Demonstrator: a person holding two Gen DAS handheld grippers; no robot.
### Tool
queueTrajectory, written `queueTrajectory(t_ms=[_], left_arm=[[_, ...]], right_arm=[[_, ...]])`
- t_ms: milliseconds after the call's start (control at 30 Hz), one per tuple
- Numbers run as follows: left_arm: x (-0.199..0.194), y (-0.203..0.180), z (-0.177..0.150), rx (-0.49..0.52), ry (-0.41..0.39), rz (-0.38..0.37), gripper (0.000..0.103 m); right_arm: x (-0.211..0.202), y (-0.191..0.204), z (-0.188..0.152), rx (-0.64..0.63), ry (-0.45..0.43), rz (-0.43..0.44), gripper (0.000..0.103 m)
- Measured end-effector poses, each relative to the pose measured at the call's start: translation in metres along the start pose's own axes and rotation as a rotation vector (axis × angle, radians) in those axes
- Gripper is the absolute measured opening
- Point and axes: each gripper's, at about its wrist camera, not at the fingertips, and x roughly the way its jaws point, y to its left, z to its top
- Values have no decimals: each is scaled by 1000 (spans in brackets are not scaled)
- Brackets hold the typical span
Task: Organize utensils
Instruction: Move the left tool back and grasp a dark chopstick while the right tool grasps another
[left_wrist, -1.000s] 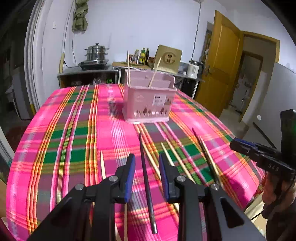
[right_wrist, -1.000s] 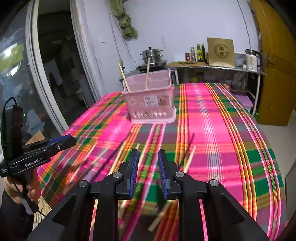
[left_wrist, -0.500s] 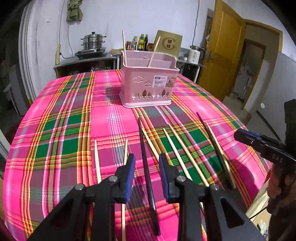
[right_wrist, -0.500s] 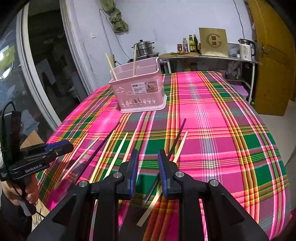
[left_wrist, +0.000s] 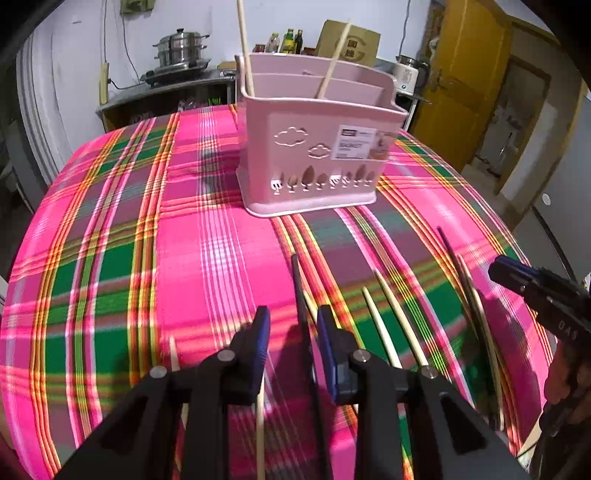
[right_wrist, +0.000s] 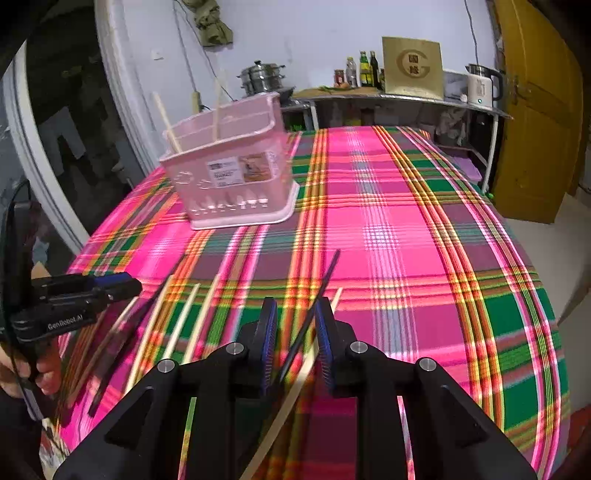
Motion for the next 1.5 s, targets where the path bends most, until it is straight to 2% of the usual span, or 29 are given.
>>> queueTrajectory(t_ms=[300, 533, 700, 800, 867, 1067, 1267, 1500], left_arm=[[34, 2, 19, -15, 75, 13, 27], [37, -8, 22, 46, 85, 61, 27], [37, -13, 22, 75, 87, 89, 28], [38, -17, 25, 86, 88, 97, 27], [39, -17, 26, 90, 89, 90, 23], [40, -26, 24, 103, 75, 80, 6], [36, -18, 29, 74, 85, 48, 5], [0, -10, 42, 41, 8, 7, 5]], right_arm=[[41, -10, 18, 11, 92, -38, 22], [59, -6, 23, -2, 142, -72, 21], [62, 4, 26, -51, 169, -130, 21], [64, 6, 27, -64, 175, -146, 16], [65, 6, 28, -64, 180, -143, 10], [67, 6, 30, -55, 182, -128, 8], [63, 2, 36, -22, 170, -76, 6], [40, 12, 48, -25, 107, -27, 6]])
